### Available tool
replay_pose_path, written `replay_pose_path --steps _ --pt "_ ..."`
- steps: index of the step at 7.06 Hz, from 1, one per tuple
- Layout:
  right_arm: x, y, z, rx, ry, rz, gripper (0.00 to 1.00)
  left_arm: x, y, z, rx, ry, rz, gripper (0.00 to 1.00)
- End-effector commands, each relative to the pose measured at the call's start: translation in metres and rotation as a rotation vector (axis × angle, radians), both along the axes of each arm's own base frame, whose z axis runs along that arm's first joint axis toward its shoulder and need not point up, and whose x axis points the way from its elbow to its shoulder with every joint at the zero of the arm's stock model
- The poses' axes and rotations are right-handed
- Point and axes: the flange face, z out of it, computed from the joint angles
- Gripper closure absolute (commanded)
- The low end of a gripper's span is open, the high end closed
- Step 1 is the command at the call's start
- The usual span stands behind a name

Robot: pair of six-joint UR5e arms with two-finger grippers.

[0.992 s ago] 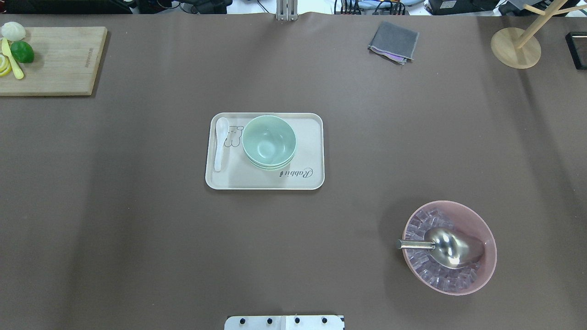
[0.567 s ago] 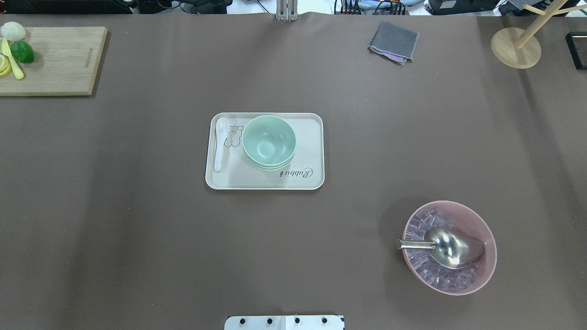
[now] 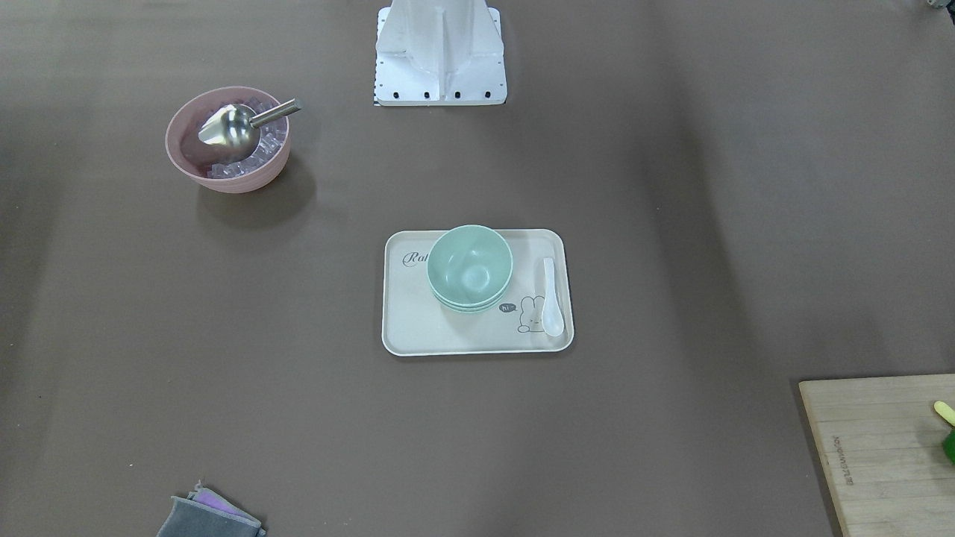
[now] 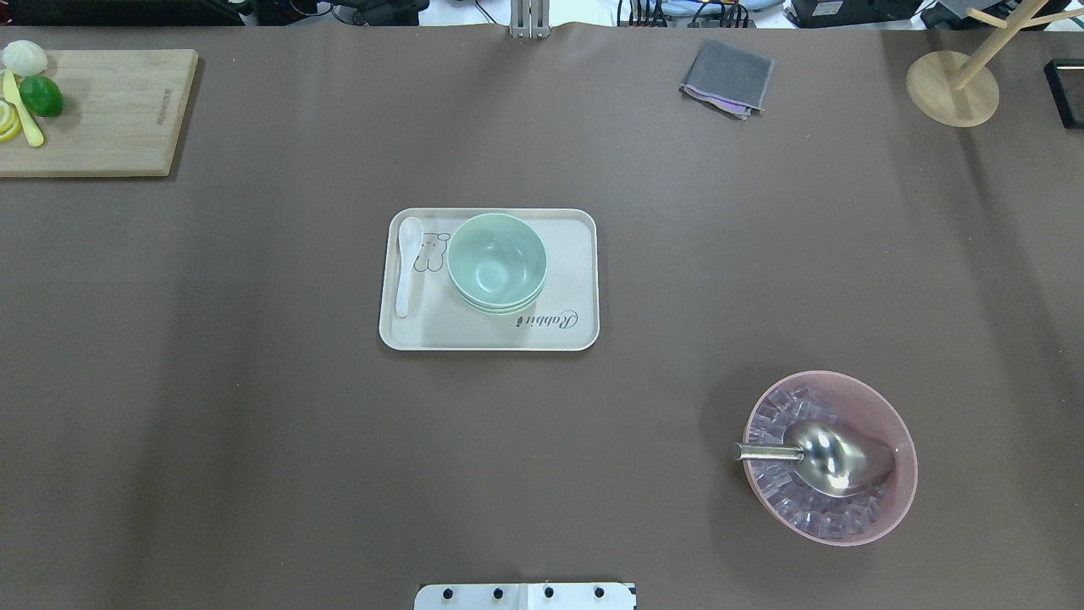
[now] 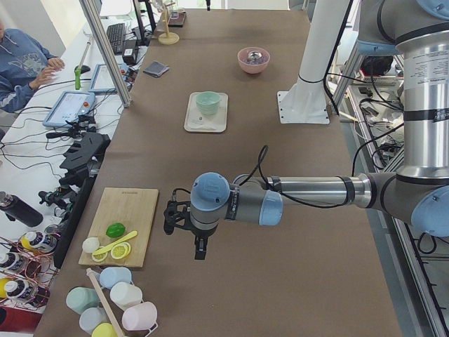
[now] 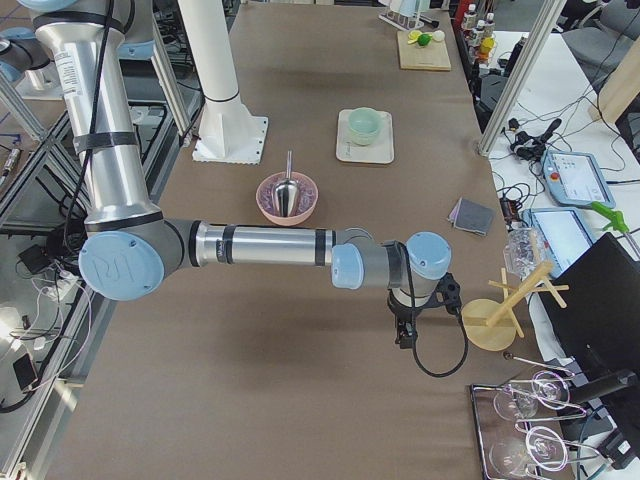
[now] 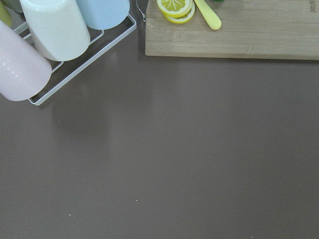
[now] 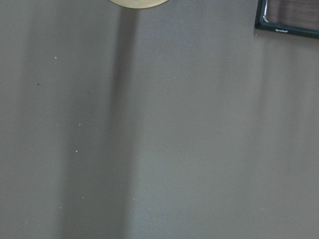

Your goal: Stack green bowls together

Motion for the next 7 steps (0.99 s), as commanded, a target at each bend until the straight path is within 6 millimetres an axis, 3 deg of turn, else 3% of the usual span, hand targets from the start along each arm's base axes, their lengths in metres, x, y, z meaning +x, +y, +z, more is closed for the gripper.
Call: replay_pose_path --steps 1,7 --pt "0.0 0.002 0.005 -0.007 0.006 -0.001 0.0 0.0 0.0 0.0 0.0 0.0 0.0 0.02" --pt "0.0 0.012 0.01 -0.018 0.002 0.001 0.0 0.001 -0.001 0.001 -0.005 -0.002 0.001 0.02"
